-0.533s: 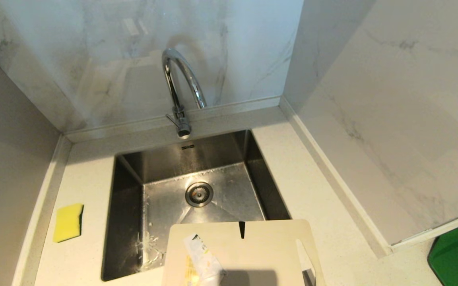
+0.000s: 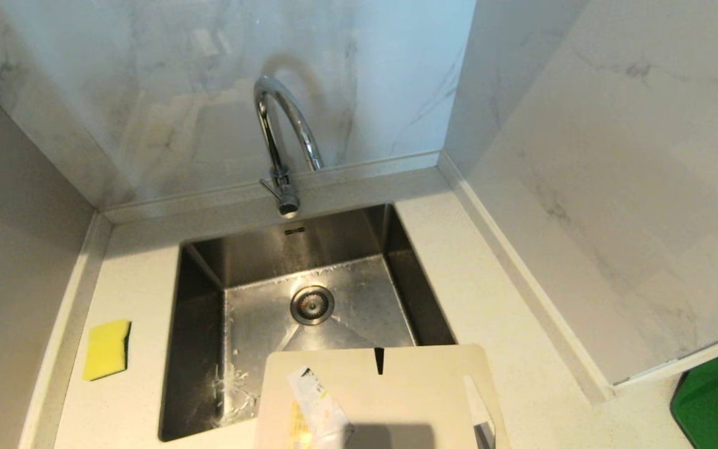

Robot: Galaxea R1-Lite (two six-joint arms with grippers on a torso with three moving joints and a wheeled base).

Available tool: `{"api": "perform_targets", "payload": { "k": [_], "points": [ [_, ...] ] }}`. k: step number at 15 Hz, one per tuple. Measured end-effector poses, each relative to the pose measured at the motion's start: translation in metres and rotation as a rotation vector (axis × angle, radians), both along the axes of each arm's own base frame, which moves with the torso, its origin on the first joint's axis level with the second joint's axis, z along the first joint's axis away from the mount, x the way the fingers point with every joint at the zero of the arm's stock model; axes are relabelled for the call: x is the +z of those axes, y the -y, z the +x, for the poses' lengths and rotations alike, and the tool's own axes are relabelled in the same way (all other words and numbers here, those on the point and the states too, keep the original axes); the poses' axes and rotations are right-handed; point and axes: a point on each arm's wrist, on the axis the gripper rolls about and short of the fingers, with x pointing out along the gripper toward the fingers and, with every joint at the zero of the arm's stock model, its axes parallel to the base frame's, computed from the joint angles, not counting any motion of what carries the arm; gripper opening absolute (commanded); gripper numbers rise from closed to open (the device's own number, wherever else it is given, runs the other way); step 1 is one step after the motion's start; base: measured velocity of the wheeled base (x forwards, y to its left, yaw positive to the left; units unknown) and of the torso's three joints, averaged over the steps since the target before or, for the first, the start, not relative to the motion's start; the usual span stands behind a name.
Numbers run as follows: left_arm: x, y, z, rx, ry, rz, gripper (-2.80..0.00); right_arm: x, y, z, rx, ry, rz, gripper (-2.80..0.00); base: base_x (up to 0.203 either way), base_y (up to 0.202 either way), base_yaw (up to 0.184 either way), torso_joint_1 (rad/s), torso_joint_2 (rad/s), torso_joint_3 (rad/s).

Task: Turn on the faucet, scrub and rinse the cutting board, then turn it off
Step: Turn on the tap

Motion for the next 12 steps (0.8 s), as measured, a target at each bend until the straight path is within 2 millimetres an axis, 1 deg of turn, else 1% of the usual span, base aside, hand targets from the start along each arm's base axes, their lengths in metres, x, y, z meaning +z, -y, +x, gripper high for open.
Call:
{"api": "perform_targets", "payload": {
  "k": [2,4,6,9,12],
  "points": [
    [0.005,0.0,-0.001,0.0,-0.01,0.028,-2.8,0.0,0.0,0.0,0.0,0.0,0.0,-2.8,0.0,0.0,0.0,0.0,0.0,0.0],
    [0.016,0.0,-0.002,-0.002,-0.05,0.052,-2.8,0.0,0.0,0.0,0.0,0.0,0.0,-2.8,0.0,0.0,0.0,0.0,0.0,0.0],
    [0.03,0.0,0.002,-0.008,-0.112,0.064,-2.8,0.0,0.0,0.0,0.0,0.0,0.0,-2.8,0.0,0.0,0.0,0.0,0.0,0.0],
    [0.049,0.002,0.019,-0.101,-0.177,0.093,-2.8,0.0,0.0,0.0,0.0,0.0,0.0,-2.8,0.0,0.0,0.0,0.0,0.0,0.0],
    [0.066,0.003,0.049,-0.176,-0.22,0.097,-2.8,0.0,0.0,0.0,0.0,0.0,0.0,-2.8,0.0,0.0,0.0,0.0,0.0,0.0]
  ]
}}
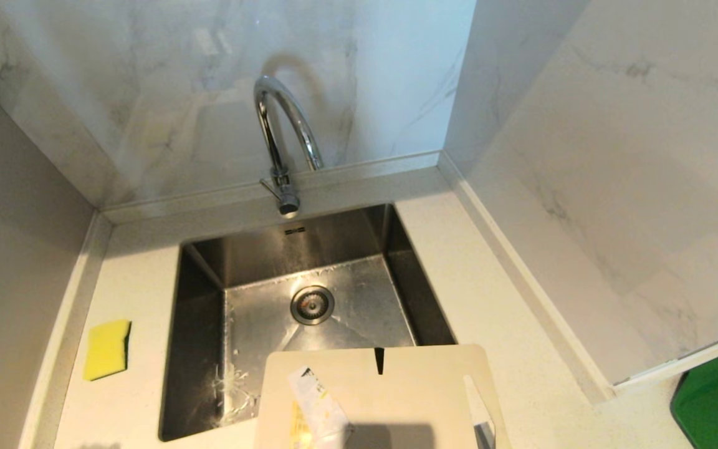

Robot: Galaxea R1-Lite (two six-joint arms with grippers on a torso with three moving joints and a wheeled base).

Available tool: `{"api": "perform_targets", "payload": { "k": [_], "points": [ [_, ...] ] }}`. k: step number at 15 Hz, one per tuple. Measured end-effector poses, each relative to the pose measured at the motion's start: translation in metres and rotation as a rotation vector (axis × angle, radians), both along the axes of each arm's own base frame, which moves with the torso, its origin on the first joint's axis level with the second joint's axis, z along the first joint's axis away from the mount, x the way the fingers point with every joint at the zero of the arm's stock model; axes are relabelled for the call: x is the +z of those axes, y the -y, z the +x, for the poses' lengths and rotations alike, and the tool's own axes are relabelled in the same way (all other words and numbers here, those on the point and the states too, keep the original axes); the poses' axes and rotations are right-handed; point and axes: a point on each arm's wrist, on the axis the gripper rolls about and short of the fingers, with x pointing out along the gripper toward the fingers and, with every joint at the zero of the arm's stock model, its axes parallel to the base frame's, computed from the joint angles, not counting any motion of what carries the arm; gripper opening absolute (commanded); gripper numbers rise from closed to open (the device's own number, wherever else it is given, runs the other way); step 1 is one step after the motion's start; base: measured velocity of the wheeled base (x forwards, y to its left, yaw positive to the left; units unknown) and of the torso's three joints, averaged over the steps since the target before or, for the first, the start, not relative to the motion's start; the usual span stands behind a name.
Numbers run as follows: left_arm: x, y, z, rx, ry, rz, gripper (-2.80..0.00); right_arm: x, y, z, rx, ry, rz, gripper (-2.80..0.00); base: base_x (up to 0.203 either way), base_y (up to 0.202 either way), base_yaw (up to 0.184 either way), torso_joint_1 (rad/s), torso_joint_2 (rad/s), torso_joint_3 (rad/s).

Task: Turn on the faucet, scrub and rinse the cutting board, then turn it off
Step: Turn on the tap

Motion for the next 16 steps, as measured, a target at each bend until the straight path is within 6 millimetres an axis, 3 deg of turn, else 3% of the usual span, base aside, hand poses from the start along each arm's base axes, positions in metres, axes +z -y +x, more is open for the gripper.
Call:
{"api": "perform_targets", "payload": {
  "k": [5,9,16],
  "points": [
    [0.008,0.001,0.067,-0.052,-0.16,-0.003,-2.8,0.0,0.0,0.0,0.0,0.0,0.0,-2.8,0.0,0.0,0.0,0.0,0.0,0.0],
    [0.031,0.003,0.125,-0.092,-0.169,-0.009,-2.8,0.0,0.0,0.0,0.0,0.0,0.0,-2.8,0.0,0.0,0.0,0.0,0.0,0.0],
    [0.058,0.019,0.183,-0.155,-0.06,-0.037,-2.8,0.0,0.0,0.0,0.0,0.0,0.0,-2.8,0.0,0.0,0.0,0.0,0.0,0.0]
  ]
}}
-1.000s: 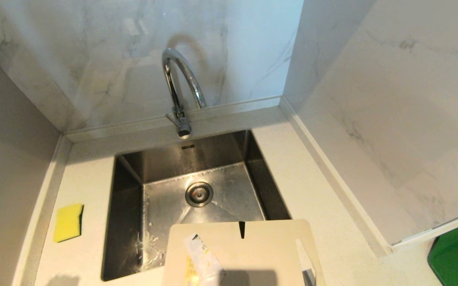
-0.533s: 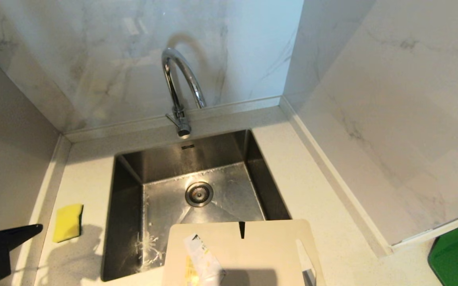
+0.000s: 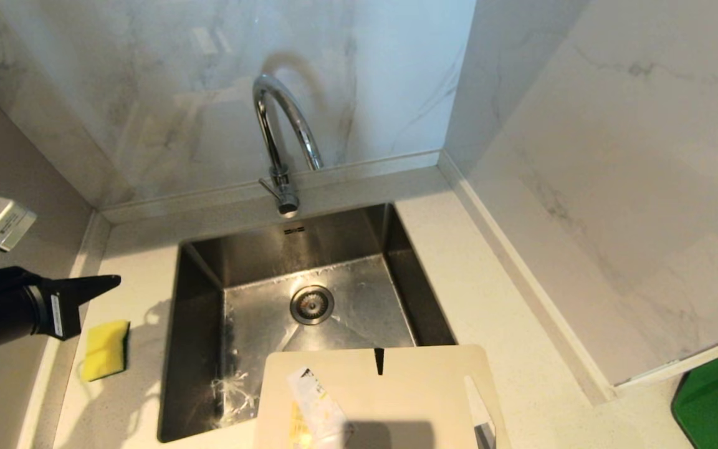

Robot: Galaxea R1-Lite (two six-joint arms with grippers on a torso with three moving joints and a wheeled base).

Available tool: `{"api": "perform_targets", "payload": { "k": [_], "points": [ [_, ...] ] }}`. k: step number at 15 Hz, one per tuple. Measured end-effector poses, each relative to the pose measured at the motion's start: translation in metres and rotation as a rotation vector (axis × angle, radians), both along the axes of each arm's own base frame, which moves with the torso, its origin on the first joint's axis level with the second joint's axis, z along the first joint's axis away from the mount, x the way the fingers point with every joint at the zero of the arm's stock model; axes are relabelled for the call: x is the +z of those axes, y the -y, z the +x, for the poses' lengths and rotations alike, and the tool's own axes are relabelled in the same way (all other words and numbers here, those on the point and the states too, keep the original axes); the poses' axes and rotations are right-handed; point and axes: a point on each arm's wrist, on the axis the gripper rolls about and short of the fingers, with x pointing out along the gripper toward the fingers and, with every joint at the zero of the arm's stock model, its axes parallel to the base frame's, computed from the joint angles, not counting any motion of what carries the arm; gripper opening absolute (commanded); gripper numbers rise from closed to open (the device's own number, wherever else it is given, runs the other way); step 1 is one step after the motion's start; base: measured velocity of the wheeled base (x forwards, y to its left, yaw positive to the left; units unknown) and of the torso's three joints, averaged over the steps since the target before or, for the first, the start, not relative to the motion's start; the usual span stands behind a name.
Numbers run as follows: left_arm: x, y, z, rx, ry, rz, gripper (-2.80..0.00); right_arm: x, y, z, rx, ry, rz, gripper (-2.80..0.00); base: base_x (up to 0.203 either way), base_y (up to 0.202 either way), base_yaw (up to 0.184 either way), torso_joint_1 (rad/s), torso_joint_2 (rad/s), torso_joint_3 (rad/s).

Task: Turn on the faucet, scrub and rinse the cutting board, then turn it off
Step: Turn on the tap

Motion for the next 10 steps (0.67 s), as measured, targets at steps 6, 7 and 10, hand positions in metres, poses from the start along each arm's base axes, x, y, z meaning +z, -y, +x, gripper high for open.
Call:
{"api": "perform_targets", "payload": {
  "k": [6,7,10],
  "points": [
    [0.008,0.025,0.043,-0.06,-0.006,-0.068,-2.8,0.0,0.0,0.0,0.0,0.0,0.0,-2.8,0.0,0.0,0.0,0.0,0.0,0.0],
    [0.009,0.03,0.051,-0.07,-0.008,-0.078,-2.8,0.0,0.0,0.0,0.0,0.0,0.0,-2.8,0.0,0.0,0.0,0.0,0.0,0.0],
    [0.012,0.039,0.074,-0.071,-0.013,-0.125,-2.8,0.0,0.0,0.0,0.0,0.0,0.0,-2.8,0.0,0.0,0.0,0.0,0.0,0.0]
  ]
}}
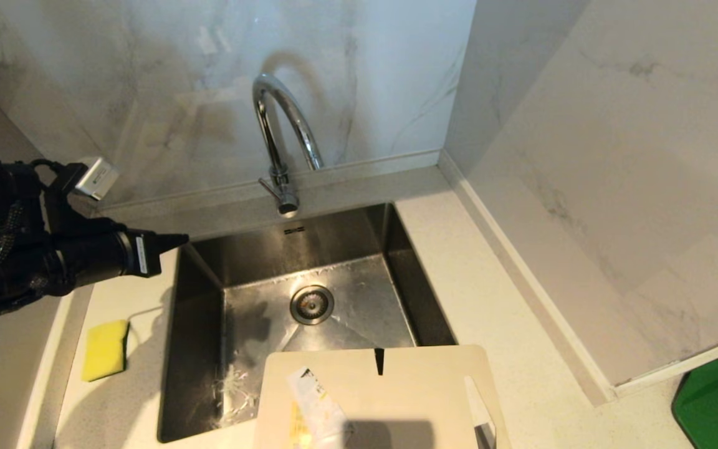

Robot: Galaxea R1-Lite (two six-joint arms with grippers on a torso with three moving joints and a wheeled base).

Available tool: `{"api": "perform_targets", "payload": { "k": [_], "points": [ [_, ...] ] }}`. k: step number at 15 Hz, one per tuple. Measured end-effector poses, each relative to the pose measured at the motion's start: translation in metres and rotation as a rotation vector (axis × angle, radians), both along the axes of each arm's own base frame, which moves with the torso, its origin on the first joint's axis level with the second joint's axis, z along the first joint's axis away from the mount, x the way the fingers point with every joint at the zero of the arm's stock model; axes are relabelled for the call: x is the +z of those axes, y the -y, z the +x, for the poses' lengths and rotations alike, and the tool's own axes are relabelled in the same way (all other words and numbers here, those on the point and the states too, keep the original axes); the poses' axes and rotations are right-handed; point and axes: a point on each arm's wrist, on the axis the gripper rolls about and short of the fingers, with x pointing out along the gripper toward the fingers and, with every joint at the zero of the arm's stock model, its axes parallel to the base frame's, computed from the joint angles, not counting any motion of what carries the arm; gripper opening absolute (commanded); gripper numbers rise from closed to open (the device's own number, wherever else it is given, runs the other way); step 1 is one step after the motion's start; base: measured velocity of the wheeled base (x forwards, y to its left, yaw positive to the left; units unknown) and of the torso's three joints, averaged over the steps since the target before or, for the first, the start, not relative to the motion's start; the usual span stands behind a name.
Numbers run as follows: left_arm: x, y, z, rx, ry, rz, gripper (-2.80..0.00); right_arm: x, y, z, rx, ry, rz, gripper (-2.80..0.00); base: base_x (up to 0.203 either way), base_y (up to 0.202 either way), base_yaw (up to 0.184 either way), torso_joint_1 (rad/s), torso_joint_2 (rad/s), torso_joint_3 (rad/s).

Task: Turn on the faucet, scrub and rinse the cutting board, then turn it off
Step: Turn on the tap

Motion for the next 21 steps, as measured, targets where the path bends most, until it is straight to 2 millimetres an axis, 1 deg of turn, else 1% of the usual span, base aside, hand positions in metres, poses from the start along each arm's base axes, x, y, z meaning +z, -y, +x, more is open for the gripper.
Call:
{"api": "perform_targets", "payload": {
  "k": [4,8,12,17,19,21],
  "points": [
    [-0.003,0.007,0.031,0.02,-0.018,-0.042,-2.8,0.0,0.0,0.0,0.0,0.0,0.0,-2.8,0.0,0.0,0.0,0.0,0.0,0.0],
    [0.0,0.012,0.06,0.052,0.01,-0.042,-2.8,0.0,0.0,0.0,0.0,0.0,0.0,-2.8,0.0,0.0,0.0,0.0,0.0,0.0],
    [-0.006,0.017,0.093,0.116,0.024,-0.03,-2.8,0.0,0.0,0.0,0.0,0.0,0.0,-2.8,0.0,0.0,0.0,0.0,0.0,0.0],
    [-0.015,0.021,0.121,0.188,0.04,-0.018,-2.8,0.0,0.0,0.0,0.0,0.0,0.0,-2.8,0.0,0.0,0.0,0.0,0.0,0.0],
    [-0.02,0.022,0.129,0.215,0.035,-0.014,-2.8,0.0,0.0,0.0,0.0,0.0,0.0,-2.8,0.0,0.0,0.0,0.0,0.0,0.0],
    [-0.019,0.023,0.137,0.226,0.031,-0.039,-2.8,0.0,0.0,0.0,0.0,0.0,0.0,-2.8,0.0,0.0,0.0,0.0,0.0,0.0]
  ]
}}
